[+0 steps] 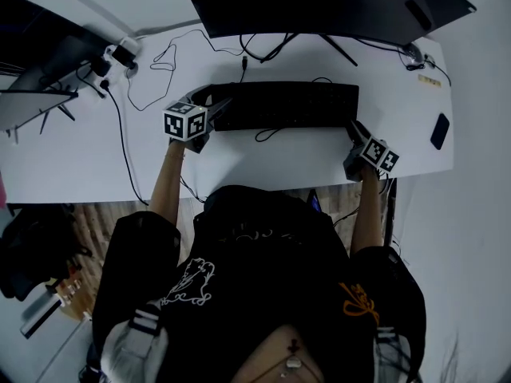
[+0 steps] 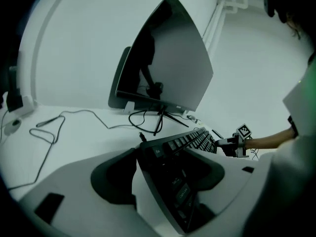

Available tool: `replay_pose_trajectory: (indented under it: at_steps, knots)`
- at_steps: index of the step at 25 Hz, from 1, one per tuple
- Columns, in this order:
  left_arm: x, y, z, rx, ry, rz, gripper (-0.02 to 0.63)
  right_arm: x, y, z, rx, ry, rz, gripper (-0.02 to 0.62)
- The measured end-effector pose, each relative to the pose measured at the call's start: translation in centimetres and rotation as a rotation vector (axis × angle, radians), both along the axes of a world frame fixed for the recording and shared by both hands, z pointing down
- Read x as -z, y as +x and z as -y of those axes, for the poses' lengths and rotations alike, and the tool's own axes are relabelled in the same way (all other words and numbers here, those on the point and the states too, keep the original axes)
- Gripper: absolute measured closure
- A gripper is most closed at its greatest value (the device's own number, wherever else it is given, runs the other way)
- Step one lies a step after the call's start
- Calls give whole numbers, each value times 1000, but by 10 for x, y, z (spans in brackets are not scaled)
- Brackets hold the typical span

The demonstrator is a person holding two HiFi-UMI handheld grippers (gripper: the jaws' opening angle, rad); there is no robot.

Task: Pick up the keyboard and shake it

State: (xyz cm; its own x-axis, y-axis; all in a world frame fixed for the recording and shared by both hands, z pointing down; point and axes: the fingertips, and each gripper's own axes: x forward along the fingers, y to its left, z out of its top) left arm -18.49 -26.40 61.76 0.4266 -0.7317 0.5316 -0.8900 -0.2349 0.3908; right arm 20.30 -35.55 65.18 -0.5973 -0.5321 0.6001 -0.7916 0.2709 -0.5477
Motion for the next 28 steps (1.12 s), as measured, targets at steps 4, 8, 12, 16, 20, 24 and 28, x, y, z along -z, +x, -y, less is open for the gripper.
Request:
replay_pose_trajectory:
  at_steps: [4,8,12,16,20,24,28]
  knots:
    - [39,-5,13,-25,127,78,308,19,-7,8,7,58,47,403]
    - [81,-4,21,-40,258,124,308,43,-8,15,-7,123,110,405]
    - [120,1,23,-58,368,186,308,64,-7,18,-9,178,156,403]
    - [153,6,22,-87,445,271,308,79,-8,19,0,217,190,403]
    - [176,10,17,-124,508,381,308,81,-12,14,26,238,216,407]
    - [195,15,7,-141,578,459,308,79,-13,7,49,264,242,410]
    - [212,21,-3,-143,633,491,308,90,-14,6,43,312,273,411]
